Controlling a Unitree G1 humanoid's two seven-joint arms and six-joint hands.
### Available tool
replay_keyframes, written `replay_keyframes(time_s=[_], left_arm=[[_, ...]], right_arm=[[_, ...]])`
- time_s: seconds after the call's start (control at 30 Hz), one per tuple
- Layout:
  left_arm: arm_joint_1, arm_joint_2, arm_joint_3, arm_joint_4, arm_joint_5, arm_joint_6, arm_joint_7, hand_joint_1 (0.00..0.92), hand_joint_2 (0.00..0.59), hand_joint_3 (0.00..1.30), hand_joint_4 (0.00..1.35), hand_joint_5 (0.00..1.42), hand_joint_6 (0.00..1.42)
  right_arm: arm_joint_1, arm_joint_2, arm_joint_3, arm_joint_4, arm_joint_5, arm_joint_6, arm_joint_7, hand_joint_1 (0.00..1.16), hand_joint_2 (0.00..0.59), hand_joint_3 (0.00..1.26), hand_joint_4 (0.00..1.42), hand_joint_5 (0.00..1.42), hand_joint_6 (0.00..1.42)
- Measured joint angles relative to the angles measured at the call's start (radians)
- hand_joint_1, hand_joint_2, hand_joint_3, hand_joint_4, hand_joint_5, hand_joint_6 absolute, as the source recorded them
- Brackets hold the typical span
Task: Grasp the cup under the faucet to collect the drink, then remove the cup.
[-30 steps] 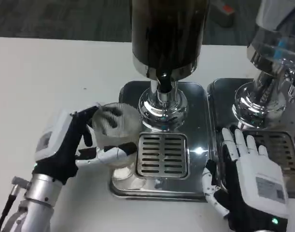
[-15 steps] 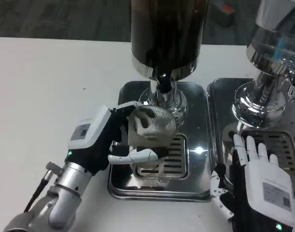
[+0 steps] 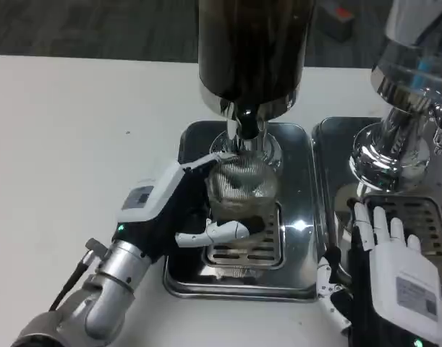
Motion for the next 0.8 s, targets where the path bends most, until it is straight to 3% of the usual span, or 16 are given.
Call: replay_keyframes(time_s=[0.13,0.37,0.5,0.63,0.8], left_arm=[[0.006,0.009,-0.001,0.000,-0.007,-0.022,-0.006,0.007,0.008,0.15,0.35,0.61,0.63],[0.047,0.048,0.015,-0.010,-0.038,-0.071,-0.006,0.000,0.002,0.12,0.29,0.54,0.45],[0.074,0.075,0.046,-0.024,-0.071,-0.092,-0.009,0.000,0.053,0.08,0.24,0.45,0.35],[0.112,0.088,0.157,-0.018,-0.253,-0.160,-0.156,0.000,0.069,0.00,0.01,0.23,0.16],[0.150,0.143,0.242,-0.020,-0.397,-0.193,-0.356,0.000,0.081,0.00,0.00,0.05,0.00]], right_arm=[[0.000,0.000,0.000,0.000,0.000,0.000,-0.008,0.19,0.554,0.05,0.00,0.00,0.00],[-0.002,-0.004,0.004,0.000,0.001,-0.001,-0.014,0.19,0.551,0.05,0.00,0.00,0.00],[-0.008,-0.014,0.009,0.000,0.001,-0.001,-0.013,0.18,0.550,0.04,0.00,0.00,0.00],[-0.021,-0.027,0.009,0.000,-0.001,0.000,0.003,0.18,0.549,0.01,0.00,0.00,0.00],[-0.029,-0.061,0.011,-0.004,-0.044,0.012,0.047,0.10,0.508,0.00,0.00,0.00,0.00]])
